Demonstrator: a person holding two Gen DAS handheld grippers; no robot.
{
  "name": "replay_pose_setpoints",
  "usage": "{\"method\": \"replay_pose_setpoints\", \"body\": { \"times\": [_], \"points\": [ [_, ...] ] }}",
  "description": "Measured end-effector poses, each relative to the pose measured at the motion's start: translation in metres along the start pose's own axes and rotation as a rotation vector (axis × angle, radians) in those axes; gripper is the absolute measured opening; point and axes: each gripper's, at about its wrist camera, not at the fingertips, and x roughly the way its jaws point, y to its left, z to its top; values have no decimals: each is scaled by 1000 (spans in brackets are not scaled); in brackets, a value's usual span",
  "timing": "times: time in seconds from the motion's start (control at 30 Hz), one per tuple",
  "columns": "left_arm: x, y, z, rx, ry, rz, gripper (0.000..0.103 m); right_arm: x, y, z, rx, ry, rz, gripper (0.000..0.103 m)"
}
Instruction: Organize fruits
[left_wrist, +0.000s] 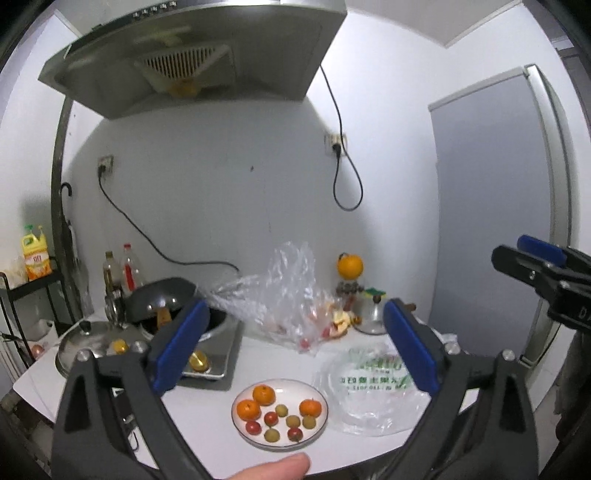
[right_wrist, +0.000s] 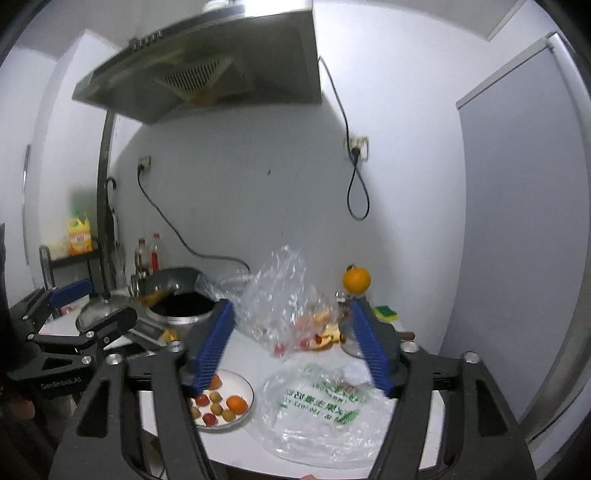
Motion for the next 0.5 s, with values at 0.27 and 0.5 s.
{"method": "replay_pose_setpoints", "body": {
  "times": [0.27, 0.5],
  "points": [
    [-36, 2, 13, 6, -48, -14, 98, -41, 2, 9, -10, -57, -14, 76],
    [-50, 1, 18, 0, -64, -29, 98, -59, 7, 16, -29, -91, -19, 76]
  ]
}}
